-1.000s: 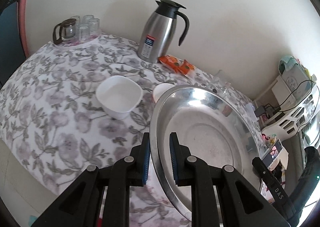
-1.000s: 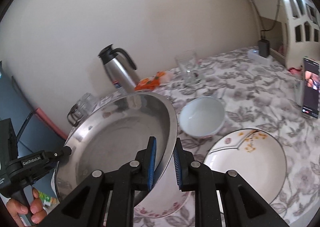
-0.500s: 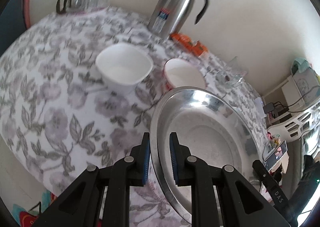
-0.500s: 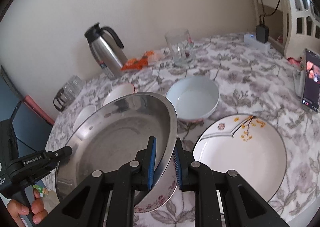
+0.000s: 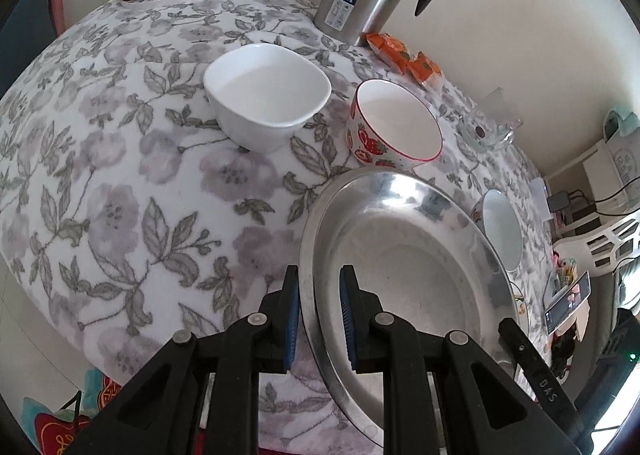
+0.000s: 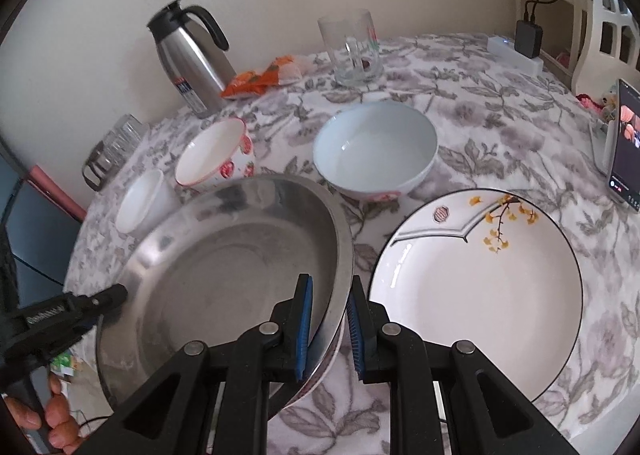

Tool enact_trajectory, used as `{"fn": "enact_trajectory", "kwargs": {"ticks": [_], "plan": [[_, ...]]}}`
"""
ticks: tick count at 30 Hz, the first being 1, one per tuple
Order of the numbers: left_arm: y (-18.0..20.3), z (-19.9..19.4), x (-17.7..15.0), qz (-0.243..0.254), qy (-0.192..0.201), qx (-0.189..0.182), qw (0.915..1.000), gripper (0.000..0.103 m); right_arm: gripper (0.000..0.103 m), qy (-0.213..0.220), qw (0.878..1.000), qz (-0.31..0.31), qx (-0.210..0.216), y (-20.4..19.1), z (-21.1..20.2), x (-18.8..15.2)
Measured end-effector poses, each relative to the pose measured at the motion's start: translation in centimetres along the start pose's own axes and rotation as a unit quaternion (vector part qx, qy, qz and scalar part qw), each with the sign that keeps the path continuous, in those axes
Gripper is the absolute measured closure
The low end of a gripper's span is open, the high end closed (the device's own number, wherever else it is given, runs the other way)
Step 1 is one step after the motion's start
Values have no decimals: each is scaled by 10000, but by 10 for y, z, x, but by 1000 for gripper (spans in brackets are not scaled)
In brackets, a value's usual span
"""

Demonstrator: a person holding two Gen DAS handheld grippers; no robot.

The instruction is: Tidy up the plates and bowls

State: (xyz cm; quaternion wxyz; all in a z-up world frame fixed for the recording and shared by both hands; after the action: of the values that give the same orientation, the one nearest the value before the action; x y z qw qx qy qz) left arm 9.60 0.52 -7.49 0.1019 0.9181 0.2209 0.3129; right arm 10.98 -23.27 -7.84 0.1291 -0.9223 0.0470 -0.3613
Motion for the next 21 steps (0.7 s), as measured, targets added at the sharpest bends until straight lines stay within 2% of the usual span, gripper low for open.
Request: {"fn": "enact_trajectory", "kwargs": {"ticks": [9, 17, 21], "plan": [[-5, 12, -9, -20, -287, 120, 9995, 85, 83, -227, 9996, -77, -135, 3, 12, -9], [-6, 25, -24, 39, -736, 259, 9969, 85, 83, -386, 9989, -38, -275, 10, 17, -15], [-5, 26, -27, 109, -799, 288, 9963, 84, 83, -489, 9982, -65, -354, 11, 19, -19]]}}
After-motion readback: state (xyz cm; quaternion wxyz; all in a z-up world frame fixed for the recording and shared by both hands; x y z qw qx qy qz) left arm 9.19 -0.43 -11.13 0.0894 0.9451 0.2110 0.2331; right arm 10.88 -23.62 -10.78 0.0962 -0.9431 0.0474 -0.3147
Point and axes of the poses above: each gripper's, at about its wrist camera, not at the fingertips, and z roughly the way its jaws point, y to its right, x to its top, the point moved 6 cm from there along z, roughly the way its jaws point, and after that the axes turned 14 degrees about y, right-handed, at the moved point
